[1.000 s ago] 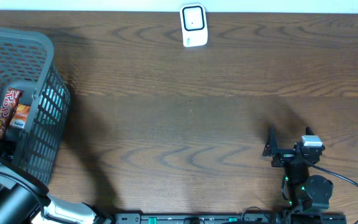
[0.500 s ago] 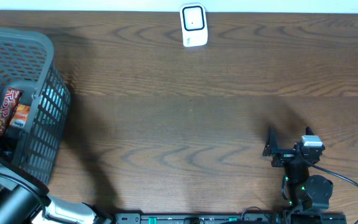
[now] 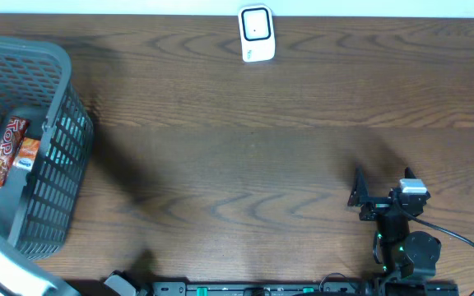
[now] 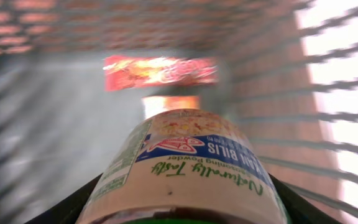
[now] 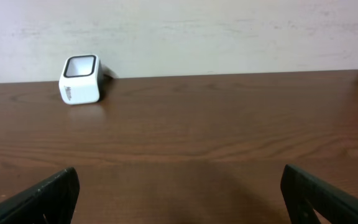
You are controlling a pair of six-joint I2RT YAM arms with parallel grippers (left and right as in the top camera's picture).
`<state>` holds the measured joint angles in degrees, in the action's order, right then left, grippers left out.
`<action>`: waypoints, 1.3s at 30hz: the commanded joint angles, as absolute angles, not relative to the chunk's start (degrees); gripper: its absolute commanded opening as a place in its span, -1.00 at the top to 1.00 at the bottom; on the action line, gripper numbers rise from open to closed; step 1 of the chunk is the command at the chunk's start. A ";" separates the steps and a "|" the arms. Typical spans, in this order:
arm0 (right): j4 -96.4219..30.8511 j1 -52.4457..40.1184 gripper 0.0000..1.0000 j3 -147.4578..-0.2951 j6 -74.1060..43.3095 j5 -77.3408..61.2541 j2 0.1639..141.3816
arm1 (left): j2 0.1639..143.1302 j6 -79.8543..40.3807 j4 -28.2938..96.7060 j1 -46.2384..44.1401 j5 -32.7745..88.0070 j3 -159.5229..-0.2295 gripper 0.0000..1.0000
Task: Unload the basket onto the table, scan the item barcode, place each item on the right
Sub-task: 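Lift the container out and carry it toward the white scanner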
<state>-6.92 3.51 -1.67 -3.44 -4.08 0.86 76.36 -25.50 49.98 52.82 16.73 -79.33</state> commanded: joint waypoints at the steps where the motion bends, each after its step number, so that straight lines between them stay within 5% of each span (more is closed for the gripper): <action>1: -7.51 4.03 -0.98 -1.91 -3.60 -3.92 0.75 | 70.35 -27.35 47.66 52.73 28.64 -80.66 -0.31; 13: -7.51 4.03 -0.99 -1.91 -3.60 -3.92 0.75 | 63.33 -36.84 41.43 30.98 32.82 -80.64 -0.31; 21: -7.51 4.03 -0.99 -1.91 -3.60 -3.92 0.75 | 71.16 -42.35 42.78 5.28 15.00 -80.53 -0.31; 31: -7.51 4.03 -0.99 -1.91 -3.60 -3.92 0.75 | 85.84 -56.12 46.65 -14.13 1.83 -80.49 -0.31; 39: -7.51 4.03 -0.98 -1.91 -3.60 -3.92 0.75 | 97.27 -46.68 47.09 -22.24 1.65 -80.49 -0.31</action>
